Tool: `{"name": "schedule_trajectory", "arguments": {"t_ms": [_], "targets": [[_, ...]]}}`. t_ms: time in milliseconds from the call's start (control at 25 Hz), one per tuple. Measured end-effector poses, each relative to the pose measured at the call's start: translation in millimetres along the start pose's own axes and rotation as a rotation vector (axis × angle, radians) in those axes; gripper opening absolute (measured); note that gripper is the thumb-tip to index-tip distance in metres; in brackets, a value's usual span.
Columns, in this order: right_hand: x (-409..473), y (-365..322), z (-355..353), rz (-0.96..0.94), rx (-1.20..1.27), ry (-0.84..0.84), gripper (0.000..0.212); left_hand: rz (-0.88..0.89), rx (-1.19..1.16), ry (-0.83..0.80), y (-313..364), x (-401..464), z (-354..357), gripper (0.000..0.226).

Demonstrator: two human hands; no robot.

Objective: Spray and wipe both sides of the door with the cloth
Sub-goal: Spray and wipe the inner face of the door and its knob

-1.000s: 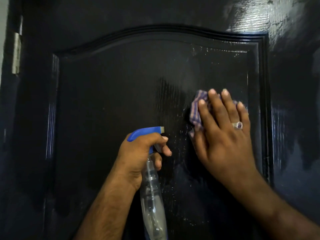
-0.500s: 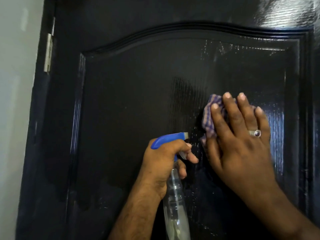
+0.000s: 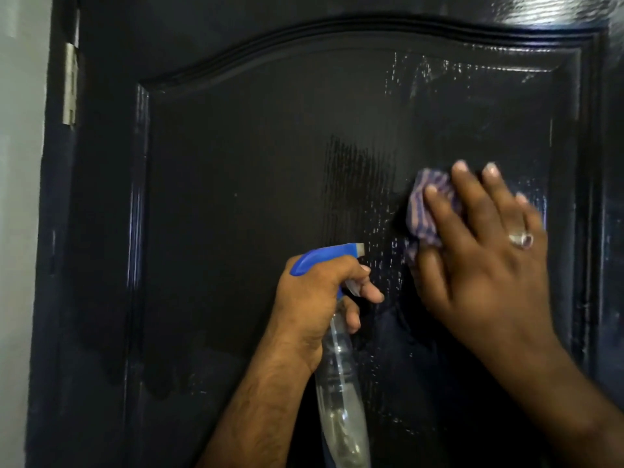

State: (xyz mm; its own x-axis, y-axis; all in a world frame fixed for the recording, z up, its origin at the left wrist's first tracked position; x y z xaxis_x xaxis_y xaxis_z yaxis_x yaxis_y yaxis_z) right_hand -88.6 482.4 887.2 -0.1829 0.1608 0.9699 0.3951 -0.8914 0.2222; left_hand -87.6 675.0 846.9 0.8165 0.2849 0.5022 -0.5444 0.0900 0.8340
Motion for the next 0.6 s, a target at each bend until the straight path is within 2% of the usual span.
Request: {"name": "schedule_trajectory", "arguments": {"t_ms": [80,120,280,480,600], "targets": [[25.7,7.3,7.1,0.12,0.015,0.018,0.059,-0.002,0.003,0.0,-1.6,0.5,0.1,0.016],[26.0,2.6,9.4,0.12,0.026,0.017,0.06,-0.002,0.003,-0.001,-1.9,1.1,-0.2,0.019],[-16.0,-15.8,5.2,-0.093,0.016,-0.026,0.056,-0.001,-0.002,-0.013,-1.2,0.3,-1.3,0.021],[32.4,-10.5,19.0,0.078,0.028,-0.033,0.059,-0.02,-0.009,0.022,-4.1,0.6,0.7,0.02],[-18.2,-20.9,11.1,-0.112,0.037,-0.067,0.056,-0.016,-0.011,0.014,-4.2,0.5,0.0,0.021]]}}
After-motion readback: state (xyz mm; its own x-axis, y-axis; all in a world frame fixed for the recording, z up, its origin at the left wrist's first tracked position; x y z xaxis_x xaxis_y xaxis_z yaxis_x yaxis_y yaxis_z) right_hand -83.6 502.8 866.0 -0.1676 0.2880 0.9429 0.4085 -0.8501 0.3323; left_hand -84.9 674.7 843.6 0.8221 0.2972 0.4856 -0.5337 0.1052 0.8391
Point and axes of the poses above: each hand's wrist, its own x-axis towards the middle knuckle, its own z-axis out of the palm, y = z × x, the point moved 8 cm from there along x, towards the middle knuckle, and after that the axes turned 4 degrees about y, right-handed, at the moved point
